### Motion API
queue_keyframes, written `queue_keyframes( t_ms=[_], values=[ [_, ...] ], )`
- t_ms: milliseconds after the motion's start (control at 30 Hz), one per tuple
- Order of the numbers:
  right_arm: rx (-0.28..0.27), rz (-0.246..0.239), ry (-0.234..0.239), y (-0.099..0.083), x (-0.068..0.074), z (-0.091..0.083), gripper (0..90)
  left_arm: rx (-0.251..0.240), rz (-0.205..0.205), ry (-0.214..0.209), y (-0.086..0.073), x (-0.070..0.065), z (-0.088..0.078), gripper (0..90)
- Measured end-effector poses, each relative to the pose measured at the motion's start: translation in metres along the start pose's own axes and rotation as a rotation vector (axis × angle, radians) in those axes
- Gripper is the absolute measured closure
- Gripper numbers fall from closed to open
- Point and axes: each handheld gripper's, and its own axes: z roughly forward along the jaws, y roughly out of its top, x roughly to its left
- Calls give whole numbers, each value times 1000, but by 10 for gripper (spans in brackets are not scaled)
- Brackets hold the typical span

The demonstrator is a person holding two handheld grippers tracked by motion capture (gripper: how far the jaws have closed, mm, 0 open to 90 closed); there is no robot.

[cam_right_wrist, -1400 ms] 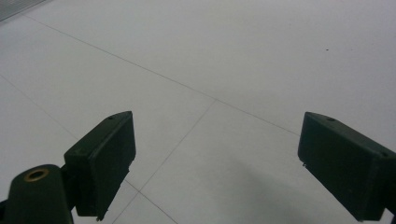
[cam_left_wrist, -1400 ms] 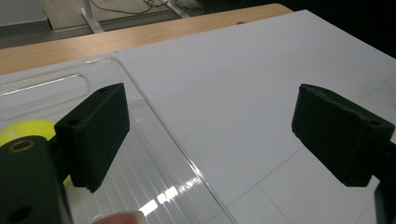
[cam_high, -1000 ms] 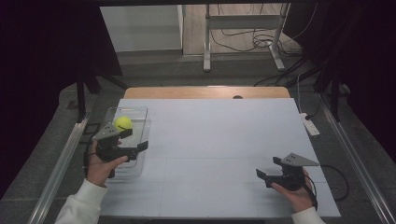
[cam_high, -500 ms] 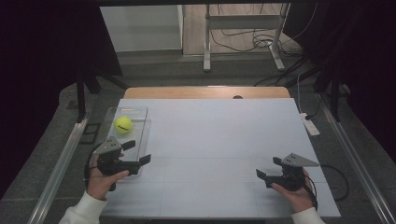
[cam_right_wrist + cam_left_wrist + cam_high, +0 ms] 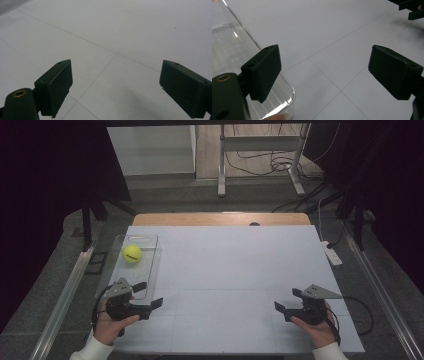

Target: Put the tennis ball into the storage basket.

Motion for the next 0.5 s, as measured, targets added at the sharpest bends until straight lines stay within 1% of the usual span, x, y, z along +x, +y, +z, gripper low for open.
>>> queue_keyframes(
  t_ms=[100,167,267,500],
  values=[
    [2,-1,2,0,0,0,113,7,6,9,-3,1,1,117],
    [2,-1,2,0,0,0,113,8,11,24,-5,2,2,117],
    [3,0,2,0,0,1,113,8,6,28,-7,5,4,117],
    [2,-3,1,0,0,0,113,3,5,33,-6,6,5,117]
  ],
)
